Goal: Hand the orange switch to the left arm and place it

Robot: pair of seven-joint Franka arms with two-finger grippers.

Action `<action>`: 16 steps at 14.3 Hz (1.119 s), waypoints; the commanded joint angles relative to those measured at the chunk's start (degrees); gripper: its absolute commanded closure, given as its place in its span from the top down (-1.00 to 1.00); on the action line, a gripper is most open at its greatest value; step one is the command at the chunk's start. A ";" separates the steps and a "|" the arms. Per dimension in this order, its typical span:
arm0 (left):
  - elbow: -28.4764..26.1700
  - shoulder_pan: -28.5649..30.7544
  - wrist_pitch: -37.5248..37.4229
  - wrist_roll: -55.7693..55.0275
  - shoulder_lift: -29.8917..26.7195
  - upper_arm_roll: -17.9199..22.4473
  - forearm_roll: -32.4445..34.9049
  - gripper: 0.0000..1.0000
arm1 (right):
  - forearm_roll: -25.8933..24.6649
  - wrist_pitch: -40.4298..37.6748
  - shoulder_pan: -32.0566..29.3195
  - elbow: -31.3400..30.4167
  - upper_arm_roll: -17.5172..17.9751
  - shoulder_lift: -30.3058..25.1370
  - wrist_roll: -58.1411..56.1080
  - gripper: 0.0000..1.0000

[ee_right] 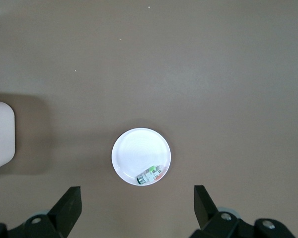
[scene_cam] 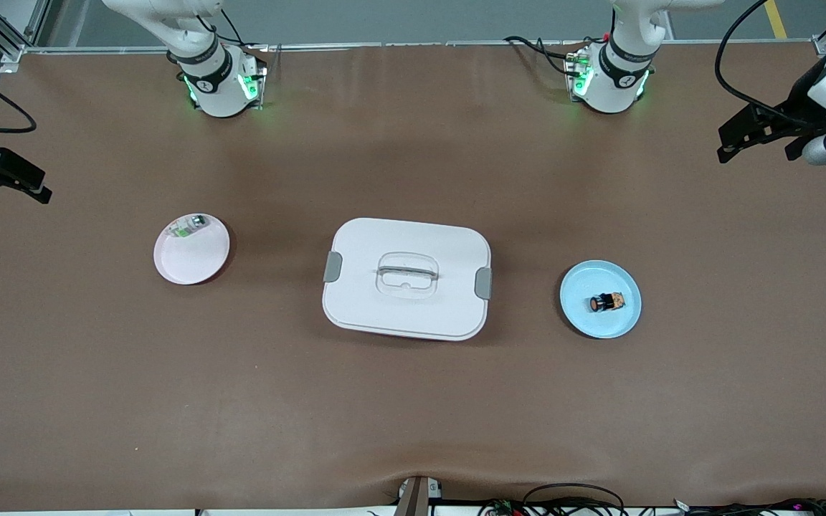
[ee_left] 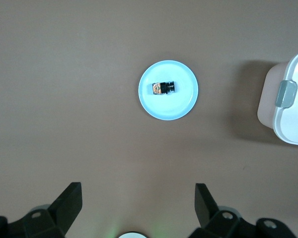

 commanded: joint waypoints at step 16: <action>0.28 0.06 1.57 0.19 0.18 -0.18 -0.82 1.00 | -0.03 -1.46 -0.73 2.09 0.64 0.90 -0.63 1.00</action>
